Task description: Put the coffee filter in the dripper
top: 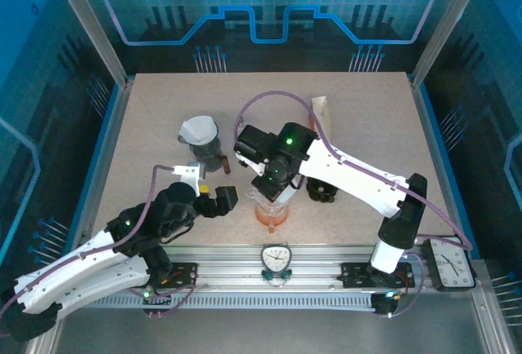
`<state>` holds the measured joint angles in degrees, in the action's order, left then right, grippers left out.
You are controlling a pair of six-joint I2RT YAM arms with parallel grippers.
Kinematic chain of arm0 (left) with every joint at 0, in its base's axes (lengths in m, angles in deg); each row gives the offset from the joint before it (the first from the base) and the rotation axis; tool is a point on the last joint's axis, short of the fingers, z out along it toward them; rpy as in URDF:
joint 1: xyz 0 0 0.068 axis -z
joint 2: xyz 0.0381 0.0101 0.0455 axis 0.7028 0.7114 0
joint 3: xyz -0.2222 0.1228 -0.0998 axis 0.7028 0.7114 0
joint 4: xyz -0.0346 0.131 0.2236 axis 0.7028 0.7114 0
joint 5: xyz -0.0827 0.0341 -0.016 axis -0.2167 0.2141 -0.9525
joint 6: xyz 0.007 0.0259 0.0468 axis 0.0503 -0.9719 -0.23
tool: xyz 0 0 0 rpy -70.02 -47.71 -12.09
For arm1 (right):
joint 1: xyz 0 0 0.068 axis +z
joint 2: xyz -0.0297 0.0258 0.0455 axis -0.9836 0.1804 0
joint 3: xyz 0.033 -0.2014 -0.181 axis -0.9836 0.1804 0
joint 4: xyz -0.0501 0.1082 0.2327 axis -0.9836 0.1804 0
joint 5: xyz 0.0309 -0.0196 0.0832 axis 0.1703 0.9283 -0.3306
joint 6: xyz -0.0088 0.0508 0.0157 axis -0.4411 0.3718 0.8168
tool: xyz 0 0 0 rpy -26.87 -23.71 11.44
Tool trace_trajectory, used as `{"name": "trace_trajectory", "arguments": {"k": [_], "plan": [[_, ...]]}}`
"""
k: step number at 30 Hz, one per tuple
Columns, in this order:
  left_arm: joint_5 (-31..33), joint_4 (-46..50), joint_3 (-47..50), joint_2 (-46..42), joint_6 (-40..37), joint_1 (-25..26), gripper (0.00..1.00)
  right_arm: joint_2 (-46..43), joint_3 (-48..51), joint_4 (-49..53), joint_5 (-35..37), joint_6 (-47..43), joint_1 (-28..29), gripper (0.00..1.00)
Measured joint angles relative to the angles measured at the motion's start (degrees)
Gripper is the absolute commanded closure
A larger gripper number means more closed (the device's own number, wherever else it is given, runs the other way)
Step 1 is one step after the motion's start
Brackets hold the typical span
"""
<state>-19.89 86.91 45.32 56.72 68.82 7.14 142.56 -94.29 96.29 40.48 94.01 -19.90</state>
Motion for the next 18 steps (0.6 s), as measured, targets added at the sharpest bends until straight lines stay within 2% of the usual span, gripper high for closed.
{"name": "trace_trajectory", "arguments": {"k": [11, 15, 18], "plan": [[-0.76, 0.0, -0.02, 0.07, 0.02, 0.0, 0.01, 0.13, 6.29, -5.31, -1.7, 0.09, 0.02, 1.0], [-1.07, 0.0, 0.0, 0.07, 0.11, -0.09, 0.01, 0.11, 7.58, -7.26, -2.1, 0.31, 0.04, 0.89], [-1.44, 0.02, -0.02, 0.07, 0.39, -0.09, 0.01, -0.44, 8.74, -8.72, -2.23, 0.76, 0.04, 0.73]]}}
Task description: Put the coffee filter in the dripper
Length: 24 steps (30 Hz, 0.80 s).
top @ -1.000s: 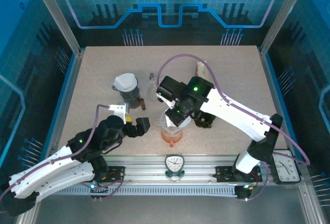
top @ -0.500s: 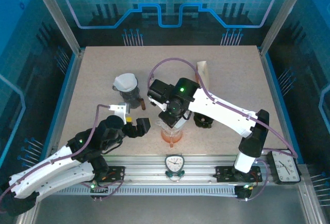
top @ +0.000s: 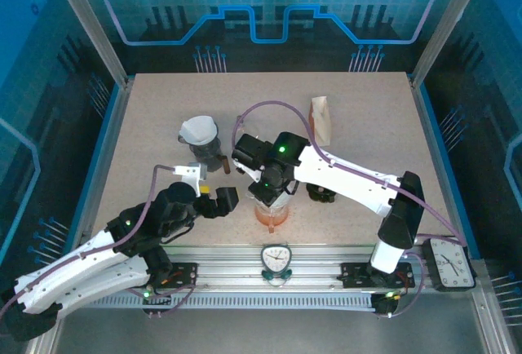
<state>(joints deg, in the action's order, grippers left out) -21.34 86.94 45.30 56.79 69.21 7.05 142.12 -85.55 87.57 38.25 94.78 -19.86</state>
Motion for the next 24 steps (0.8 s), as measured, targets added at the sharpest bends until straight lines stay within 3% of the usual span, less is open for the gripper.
{"name": "trace_trajectory", "arguments": {"k": [4, 10, 16, 20, 24], "plan": [[-0.26, 0.0, 0.0, 0.74, 0.02, -0.24, 0.01, -3.45, 2.84, -2.78, -0.09, 0.63, 0.0, 0.55], [-1.53, 0.0, -0.07, 4.07, 0.07, -1.01, 0.01, -10.27, 5.79, -6.67, 0.28, 1.4, 0.0, 0.45], [-5.18, -0.33, -2.6, 8.02, 0.04, -4.13, 0.01, -17.59, 11.34, -11.28, 2.25, 2.21, 0.0, 0.41], [-9.97, -0.22, -6.71, 13.22, -0.24, -7.43, 0.19, -22.14, 15.96, -13.4, 5.33, 3.13, -0.09, 0.4], [-14.08, 0.37, -13.49, 21.73, -2.56, -8.15, 0.17, -25.59, 20.76, -15.26, 7.23, 4.2, -1.03, 0.39]]}}
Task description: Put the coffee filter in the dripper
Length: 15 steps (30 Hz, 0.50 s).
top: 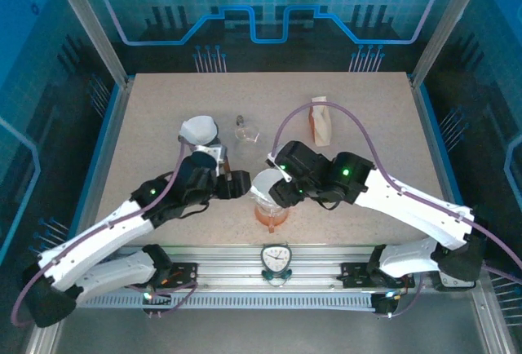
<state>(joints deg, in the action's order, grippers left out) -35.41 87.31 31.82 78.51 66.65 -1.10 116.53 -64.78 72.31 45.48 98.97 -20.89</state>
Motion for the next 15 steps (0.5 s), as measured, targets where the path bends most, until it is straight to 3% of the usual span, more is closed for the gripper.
{"name": "trace_trajectory", "arguments": {"k": [5, 15], "plan": [[-4.04, 1.88, -5.44, 8.61, -2.25, 0.0, 0.16, -3.08, 3.74, -1.22, 0.72, 0.81, -1.86, 0.38], [-10.25, 5.99, -6.14, 11.8, -5.31, 0.0, 0.48, -6.4, 6.36, -2.36, 0.66, 1.16, -4.94, 0.38]]}}
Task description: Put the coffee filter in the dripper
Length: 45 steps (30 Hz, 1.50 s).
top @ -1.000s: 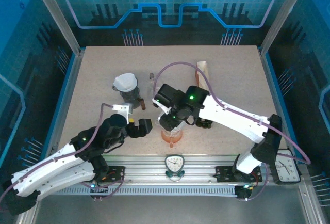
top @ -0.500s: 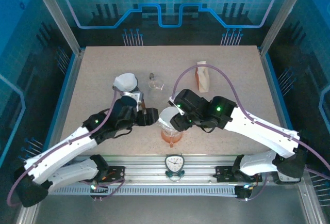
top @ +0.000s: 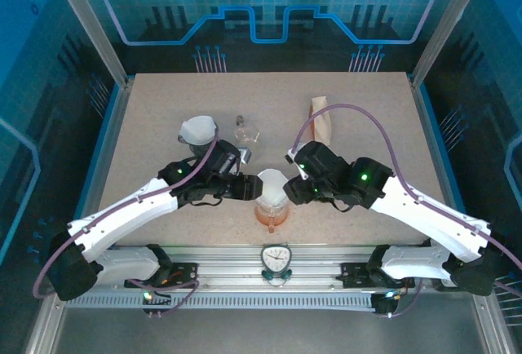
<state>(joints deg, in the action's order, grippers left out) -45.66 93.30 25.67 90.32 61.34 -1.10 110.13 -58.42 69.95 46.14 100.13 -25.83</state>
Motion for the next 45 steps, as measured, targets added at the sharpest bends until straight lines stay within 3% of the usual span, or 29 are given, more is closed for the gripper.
{"name": "trace_trajectory", "arguments": {"k": [3, 8, 14, 23, 27, 35, 42, 43, 44, 45], "plan": [[-0.76, 0.74, -0.04, 0.0, -0.66, 0.0, 0.54, 0.09, 0.09, -0.24, -0.37, -0.07, -0.79, 0.38], [-0.85, 1.44, -0.22, 0.04, -1.6, 0.0, 0.57, 2.95, -0.07, -1.07, -1.66, -0.96, -1.51, 0.4], [-0.83, 1.84, -0.7, 0.5, -1.84, -0.2, 0.58, 8.26, -1.03, -2.49, -3.19, -2.93, -1.84, 0.55], [-0.92, 1.79, -0.74, 0.98, -2.71, -0.92, 0.56, 11.17, -2.71, -4.31, -4.11, -4.42, -2.1, 0.93], [-1.25, 1.75, -0.74, 1.31, -2.75, -1.31, 0.55, 12.35, -2.73, -4.42, -3.98, -4.76, -2.1, 0.99], [-1.27, 1.62, -0.72, 0.74, -2.62, -1.81, 0.49, 13.29, -3.06, -4.39, -2.45, -4.79, -1.99, 1.0], [-1.57, 0.9, -0.52, -0.39, -2.64, -1.84, 0.61, 13.44, -3.06, -4.39, -1.53, -4.76, -1.68, 0.97], [-1.68, 0.9, -0.44, -0.39, -2.62, -1.88, 0.62, 13.44, -3.06, -4.42, -1.51, -4.76, -1.66, 0.94], [-1.73, 0.85, -0.28, -0.39, -2.62, -1.88, 0.62, 13.44, -3.06, -4.42, -1.51, -4.74, -1.62, 0.83], [-1.75, 0.87, -0.17, -0.39, -2.62, -1.95, 0.62, 13.44, -3.06, -4.42, -1.44, -4.59, -1.62, 0.62]]}}
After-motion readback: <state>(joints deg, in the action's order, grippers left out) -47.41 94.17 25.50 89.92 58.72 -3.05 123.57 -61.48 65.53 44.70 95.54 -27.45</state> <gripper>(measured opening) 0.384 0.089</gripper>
